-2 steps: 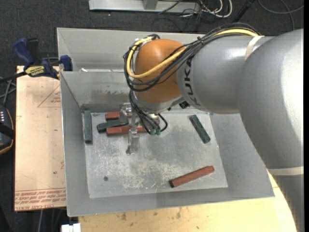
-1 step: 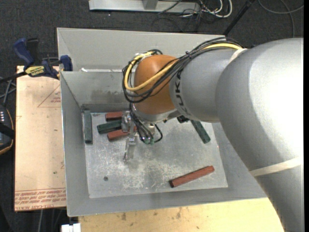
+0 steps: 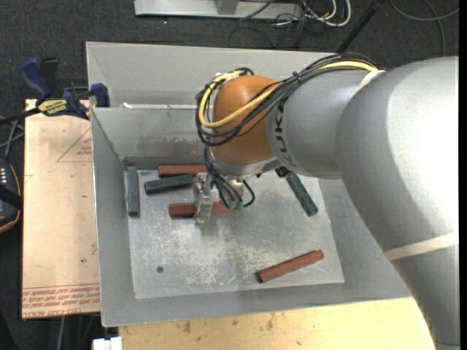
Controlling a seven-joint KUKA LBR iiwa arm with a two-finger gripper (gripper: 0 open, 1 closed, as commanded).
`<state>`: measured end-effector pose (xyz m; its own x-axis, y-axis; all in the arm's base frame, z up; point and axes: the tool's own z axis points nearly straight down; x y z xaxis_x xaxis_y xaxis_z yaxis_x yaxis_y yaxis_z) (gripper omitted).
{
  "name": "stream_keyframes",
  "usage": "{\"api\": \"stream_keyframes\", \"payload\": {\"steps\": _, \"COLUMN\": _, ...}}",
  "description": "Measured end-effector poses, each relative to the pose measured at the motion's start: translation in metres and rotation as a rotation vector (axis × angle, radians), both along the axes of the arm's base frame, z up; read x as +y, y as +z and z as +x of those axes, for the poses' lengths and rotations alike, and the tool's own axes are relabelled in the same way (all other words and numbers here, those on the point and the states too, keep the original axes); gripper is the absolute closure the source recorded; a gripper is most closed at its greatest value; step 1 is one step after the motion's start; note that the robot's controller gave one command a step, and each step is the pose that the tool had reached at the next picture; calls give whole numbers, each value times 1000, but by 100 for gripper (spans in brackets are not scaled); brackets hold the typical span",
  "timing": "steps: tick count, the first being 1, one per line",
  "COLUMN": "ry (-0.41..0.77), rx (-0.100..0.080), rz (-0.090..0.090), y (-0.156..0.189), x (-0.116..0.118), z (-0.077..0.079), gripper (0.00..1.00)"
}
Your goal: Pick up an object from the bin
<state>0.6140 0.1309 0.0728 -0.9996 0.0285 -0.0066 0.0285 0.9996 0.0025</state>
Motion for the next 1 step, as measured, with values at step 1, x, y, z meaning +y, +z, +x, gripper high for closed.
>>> {"api": "stream_keyframes", "payload": {"steps": 1, "ry": 0, "rx": 0, "rz": 0, "y": 0, "x": 0, "z": 0, "gripper": 100}}
